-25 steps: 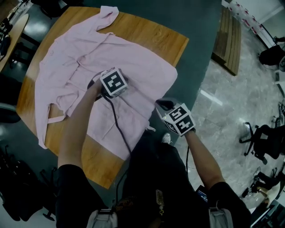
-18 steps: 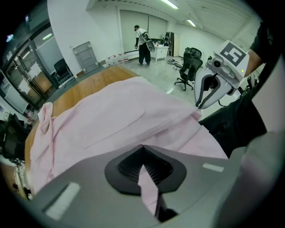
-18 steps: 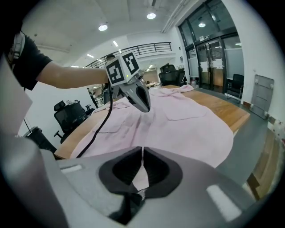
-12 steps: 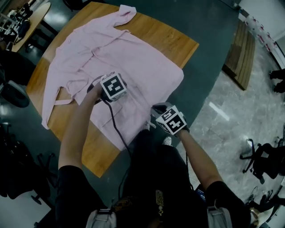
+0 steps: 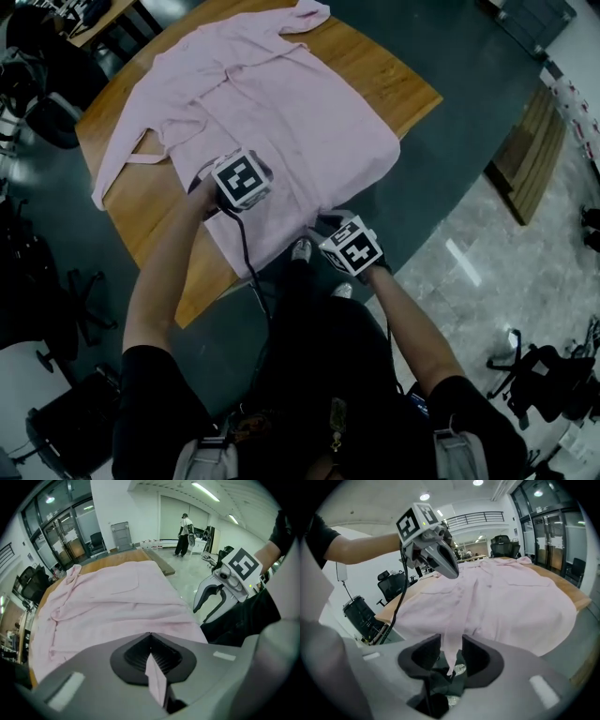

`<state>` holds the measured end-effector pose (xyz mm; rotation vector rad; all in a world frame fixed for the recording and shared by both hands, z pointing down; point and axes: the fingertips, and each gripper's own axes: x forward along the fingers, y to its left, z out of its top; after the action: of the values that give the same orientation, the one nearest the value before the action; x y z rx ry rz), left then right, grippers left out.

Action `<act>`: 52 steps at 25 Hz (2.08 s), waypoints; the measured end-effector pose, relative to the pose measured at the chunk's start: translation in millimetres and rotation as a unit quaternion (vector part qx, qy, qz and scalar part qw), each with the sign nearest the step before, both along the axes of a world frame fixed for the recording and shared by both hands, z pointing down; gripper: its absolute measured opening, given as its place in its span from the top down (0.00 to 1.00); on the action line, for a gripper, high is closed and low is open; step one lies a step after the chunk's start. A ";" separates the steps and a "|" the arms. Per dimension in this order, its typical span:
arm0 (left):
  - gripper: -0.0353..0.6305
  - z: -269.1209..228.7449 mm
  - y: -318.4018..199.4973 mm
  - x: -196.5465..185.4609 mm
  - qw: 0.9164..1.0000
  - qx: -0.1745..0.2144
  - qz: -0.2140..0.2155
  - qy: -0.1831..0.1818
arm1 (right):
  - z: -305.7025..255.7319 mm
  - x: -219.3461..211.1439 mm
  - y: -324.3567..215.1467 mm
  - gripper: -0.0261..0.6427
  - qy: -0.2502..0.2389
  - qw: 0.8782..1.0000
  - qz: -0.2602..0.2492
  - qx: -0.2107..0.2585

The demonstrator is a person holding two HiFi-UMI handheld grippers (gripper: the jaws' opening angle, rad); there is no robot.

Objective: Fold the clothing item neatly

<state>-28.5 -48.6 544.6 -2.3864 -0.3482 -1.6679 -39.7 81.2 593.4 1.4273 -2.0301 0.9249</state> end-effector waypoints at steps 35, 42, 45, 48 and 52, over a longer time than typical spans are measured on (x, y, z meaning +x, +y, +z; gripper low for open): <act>0.94 -69.8 -115.0 -34.8 0.887 -0.010 -0.415 0.201 | -113.6 135.4 -153.6 0.92 0.071 0.991 0.054 0.094; 0.94 -80.8 -201.0 -105.5 0.836 0.059 -0.497 0.226 | -137.9 77.3 -236.7 0.92 0.065 0.990 -0.026 0.125; 0.94 -65.5 -220.5 -137.1 0.821 0.063 -0.525 0.215 | -135.2 44.2 -269.2 0.92 0.061 0.987 -0.072 0.128; 0.93 -55.4 -234.8 -168.0 0.801 0.063 -0.557 0.209 | -130.6 2.5 -302.5 0.92 0.056 0.981 -0.131 0.129; 0.93 -52.4 -248.7 -203.6 0.770 0.073 -0.597 0.211 | -124.7 -59.4 -343.4 0.92 0.044 0.968 -0.213 0.129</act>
<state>-232.2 -297.3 492.3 -2.8557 1.6157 -1.1892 -99.1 -262.2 468.7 1.0599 -2.3233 0.4214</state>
